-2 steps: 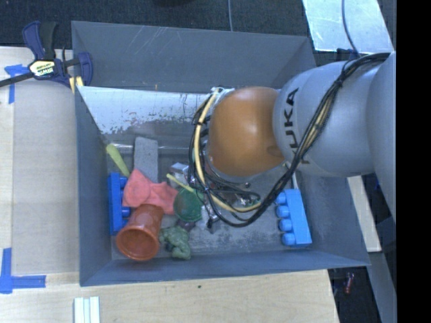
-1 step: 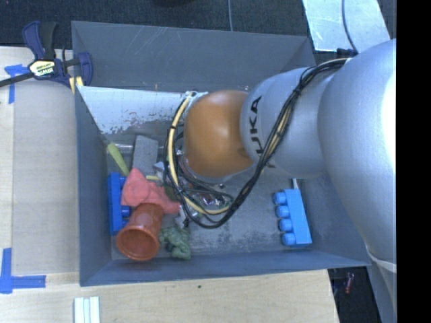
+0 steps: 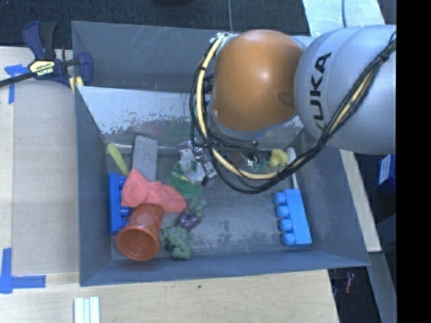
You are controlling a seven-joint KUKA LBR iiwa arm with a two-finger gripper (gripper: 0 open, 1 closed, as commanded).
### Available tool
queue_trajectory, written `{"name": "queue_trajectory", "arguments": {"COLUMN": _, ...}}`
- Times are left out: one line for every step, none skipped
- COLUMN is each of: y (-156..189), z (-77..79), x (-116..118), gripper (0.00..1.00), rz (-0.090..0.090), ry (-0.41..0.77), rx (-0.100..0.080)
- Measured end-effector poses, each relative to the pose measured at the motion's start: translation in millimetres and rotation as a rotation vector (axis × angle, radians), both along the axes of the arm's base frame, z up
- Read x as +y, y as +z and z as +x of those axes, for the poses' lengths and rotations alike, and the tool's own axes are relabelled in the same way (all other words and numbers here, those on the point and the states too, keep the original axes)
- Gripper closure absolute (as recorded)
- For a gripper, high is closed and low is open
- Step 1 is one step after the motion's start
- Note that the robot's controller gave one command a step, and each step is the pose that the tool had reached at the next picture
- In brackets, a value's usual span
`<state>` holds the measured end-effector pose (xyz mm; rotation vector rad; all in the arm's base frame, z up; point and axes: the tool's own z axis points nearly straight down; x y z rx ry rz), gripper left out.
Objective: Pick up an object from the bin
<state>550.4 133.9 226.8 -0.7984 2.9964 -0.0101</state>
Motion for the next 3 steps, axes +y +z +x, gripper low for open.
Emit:
{"name": "queue_trajectory", "arguments": {"y": -0.1, "z": 0.0, "x": 0.0, "gripper": 1.0, "rz": 0.0, "ry": 0.0, "rx": 0.0}}
{"name": "queue_trajectory", "arguments": {"y": -22.2, "z": 4.0, "x": -24.1, "gripper": 1.0, "rz": 0.007, "ry": -0.102, "rx": -0.004}}
{"name": "queue_trajectory", "arguments": {"y": -75.0, "z": -10.5, "x": -29.9, "gripper": 1.0, "rz": 0.008, "ry": -0.151, "rx": -0.005}}
